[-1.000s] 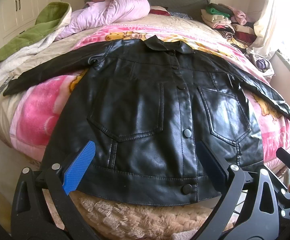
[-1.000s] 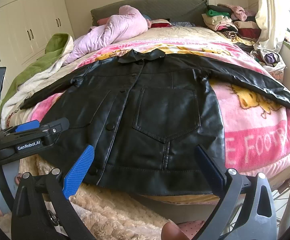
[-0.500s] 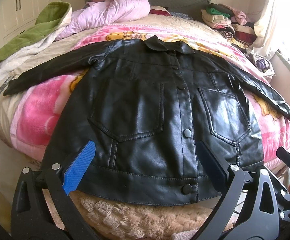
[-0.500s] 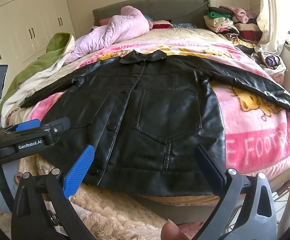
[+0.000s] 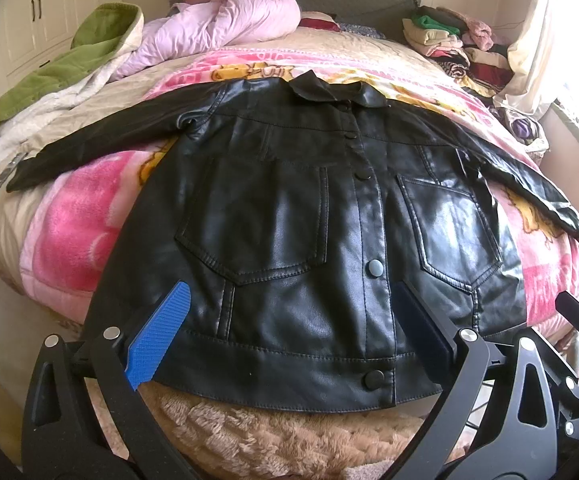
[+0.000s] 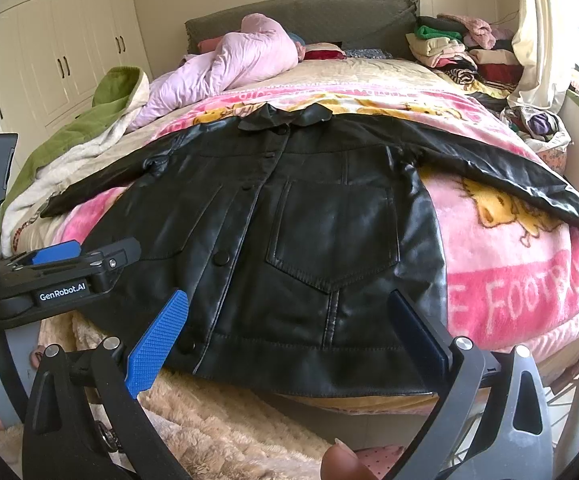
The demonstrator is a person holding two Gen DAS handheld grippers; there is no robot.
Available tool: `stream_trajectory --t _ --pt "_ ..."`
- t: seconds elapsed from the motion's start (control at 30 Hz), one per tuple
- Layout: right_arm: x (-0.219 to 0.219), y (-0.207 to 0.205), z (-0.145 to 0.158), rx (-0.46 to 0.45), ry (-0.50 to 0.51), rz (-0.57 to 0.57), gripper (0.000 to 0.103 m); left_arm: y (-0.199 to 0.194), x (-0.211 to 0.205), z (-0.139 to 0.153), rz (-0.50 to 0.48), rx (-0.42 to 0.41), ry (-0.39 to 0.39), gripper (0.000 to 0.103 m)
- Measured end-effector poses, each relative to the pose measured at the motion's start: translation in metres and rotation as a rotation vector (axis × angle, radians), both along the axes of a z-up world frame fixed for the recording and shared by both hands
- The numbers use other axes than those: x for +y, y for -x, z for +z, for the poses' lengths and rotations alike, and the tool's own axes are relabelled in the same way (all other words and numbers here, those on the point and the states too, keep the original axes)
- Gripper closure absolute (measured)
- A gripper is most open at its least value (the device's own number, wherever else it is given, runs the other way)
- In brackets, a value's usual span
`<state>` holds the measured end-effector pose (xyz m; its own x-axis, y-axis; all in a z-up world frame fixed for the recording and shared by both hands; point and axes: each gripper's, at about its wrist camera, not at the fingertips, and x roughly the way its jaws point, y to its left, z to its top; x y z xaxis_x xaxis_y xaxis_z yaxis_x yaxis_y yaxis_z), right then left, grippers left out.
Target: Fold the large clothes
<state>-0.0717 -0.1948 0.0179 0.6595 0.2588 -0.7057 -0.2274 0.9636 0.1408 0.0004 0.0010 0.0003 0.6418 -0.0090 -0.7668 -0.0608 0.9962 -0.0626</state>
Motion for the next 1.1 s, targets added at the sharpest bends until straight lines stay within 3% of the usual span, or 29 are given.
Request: stream_trajectory --t 0.63,1.1 --pt "0.009 -0.018 0.004 0.020 -0.004 0.014 0.004 -0.013 0.008 -0.002 0.010 0.023 0.001 0.009" --pt "0.004 -0.093 0.036 -0.036 -0.068 -0.017 0.004 -0.079 0.030 0.029 0.066 0.008 0.001 0.009"
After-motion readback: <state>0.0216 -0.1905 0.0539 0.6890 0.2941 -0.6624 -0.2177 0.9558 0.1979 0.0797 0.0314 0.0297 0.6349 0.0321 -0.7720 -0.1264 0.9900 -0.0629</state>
